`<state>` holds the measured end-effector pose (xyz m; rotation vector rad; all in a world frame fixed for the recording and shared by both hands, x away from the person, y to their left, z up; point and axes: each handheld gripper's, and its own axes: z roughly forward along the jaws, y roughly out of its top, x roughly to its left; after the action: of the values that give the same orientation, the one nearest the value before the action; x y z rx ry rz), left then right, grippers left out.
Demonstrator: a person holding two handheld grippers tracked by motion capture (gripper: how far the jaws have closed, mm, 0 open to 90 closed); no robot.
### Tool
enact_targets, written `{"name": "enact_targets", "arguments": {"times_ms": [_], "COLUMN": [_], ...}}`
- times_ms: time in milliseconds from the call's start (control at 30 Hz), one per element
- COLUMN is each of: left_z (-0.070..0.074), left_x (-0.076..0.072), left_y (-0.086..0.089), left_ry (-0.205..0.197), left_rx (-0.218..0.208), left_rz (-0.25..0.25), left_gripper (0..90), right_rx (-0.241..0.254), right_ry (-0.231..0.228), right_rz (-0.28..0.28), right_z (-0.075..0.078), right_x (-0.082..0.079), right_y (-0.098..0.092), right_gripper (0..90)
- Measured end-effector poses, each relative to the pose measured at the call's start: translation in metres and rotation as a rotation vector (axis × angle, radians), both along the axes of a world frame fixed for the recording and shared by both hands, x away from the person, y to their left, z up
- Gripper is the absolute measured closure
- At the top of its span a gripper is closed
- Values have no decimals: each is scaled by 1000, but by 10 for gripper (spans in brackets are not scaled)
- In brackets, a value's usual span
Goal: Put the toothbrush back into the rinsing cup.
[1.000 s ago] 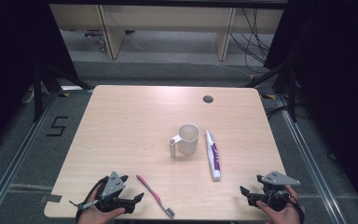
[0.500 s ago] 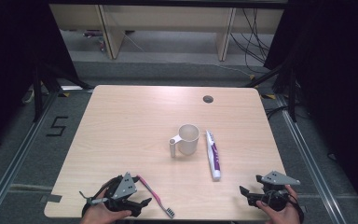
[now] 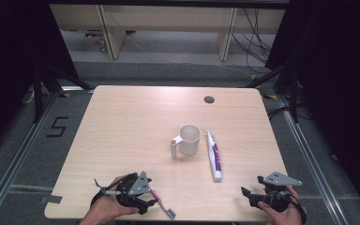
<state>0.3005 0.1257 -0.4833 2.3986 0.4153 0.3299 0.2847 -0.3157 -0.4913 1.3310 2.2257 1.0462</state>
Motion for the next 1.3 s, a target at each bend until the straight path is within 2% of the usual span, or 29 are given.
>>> {"name": "enact_targets", "arguments": {"times_ms": [167,300,367,433,500,600,633,733,767,800,833,867,900,933,1033,1067,1100,1133,1200,1233,1300], "left_z": [3,3,2,1,1,-1,-3,-3,-2,-3,-1,-1,-1,-2,-1,-2,-1,-1,-3,-3,-3], "left_x": [4,7,9,10,12,14,13,15,16,15,18,19,19,18,18,17,18,19,18,18,18], "left_y": [-7,-10,-11,-11,-11,-12,-14,-16,-17,-18,-17,-17,-17,-18,-19,-20,-21,-21,-22,-22,-22], "left_ry": [6,23,31,46,54,64,74,81,82,90,85,87,89,93,92,97,94,91,97,95,94], "left_rx": [70,89,117,130,147,164,147,172,179,160,200,211,214,197,233,215,226,246,244,271,285], "left_rz": [-47,-72,-89,-81,-100,-108,-98,-126,-136,-125,-151,-158,-161,-151,-178,-169,-180,-196,-196,-212,-219], "left_gripper": [359,394,408,420,442,460,474,498,505,512,517,525,531,537,555,560,569,574,588,592,599], "right_rx": [-2,7,6,3,4,8,-1,0,-20,-18,-17,-17,-16,-16,-16,-16,-7,-14,-12,11,10], "right_ry": [6,18,0,6,12,3,-2,-3,-16,-12,-12,-13,-13,-11,-15,-15,3,-4,-1,28,27], "right_rz": [9,6,12,14,14,14,15,14,24,23,23,24,24,23,28,28,31,32,34,18,17], "right_z": [0,0,-1,-1,-2,-2,-2,-2,-2,-2,-2,-2,-2,-2,-2,-2,-2,-2,-2,-2,-2], "right_x": [0,-1,0,0,0,0,1,1,2,2,2,2,2,2,2,2,2,2,2,0,0], "right_y": [0,0,0,0,0,-1,-2,-1,-3,-3,-3,-3,-3,-3,-3,-3,-2,-2,-2,0,0], "right_gripper": [215,215,216,216,216,218,218,219,219,220,220,221,221,222,223,224,224,225,225,225,226]}}
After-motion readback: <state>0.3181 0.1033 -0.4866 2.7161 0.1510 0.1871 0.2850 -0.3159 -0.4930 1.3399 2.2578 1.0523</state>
